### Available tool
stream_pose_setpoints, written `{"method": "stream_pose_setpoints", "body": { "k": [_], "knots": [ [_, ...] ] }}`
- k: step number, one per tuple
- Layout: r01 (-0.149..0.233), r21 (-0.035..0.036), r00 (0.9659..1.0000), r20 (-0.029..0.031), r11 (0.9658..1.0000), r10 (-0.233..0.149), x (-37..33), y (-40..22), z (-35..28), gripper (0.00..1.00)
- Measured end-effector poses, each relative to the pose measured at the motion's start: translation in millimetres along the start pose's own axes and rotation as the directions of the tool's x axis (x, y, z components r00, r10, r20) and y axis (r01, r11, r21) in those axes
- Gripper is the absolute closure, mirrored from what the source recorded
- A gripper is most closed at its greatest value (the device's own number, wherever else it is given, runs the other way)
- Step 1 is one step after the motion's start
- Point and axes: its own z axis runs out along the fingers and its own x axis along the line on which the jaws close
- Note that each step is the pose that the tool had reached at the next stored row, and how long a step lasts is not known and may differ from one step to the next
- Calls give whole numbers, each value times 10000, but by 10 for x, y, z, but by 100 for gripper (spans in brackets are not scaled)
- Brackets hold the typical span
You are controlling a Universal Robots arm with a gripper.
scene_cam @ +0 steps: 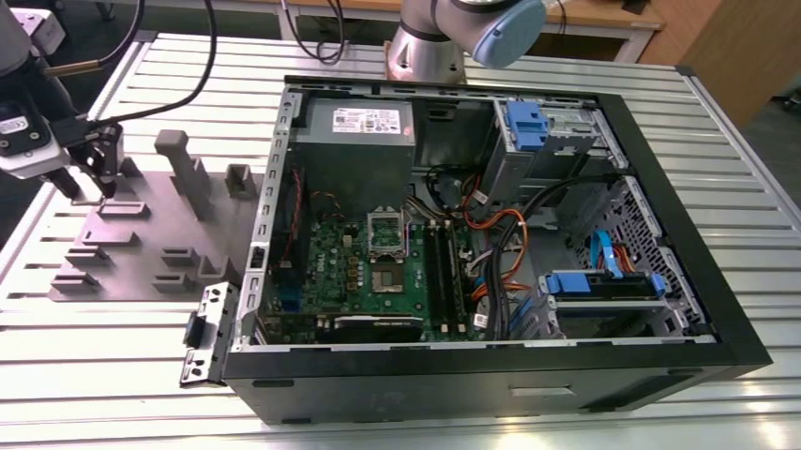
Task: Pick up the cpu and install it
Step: 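Pick up the cpu and move it towards the insertion slot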
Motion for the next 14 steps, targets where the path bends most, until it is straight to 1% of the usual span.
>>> {"method": "stream_pose_setpoints", "body": {
  "k": [8, 14],
  "knots": [
    [0, 1, 10000, -1, 10000, 0, 0, 1, -35, 55],
    [0, 1, 10000, -1, 10000, 0, 1, 1, -44, 55]
  ]
}}
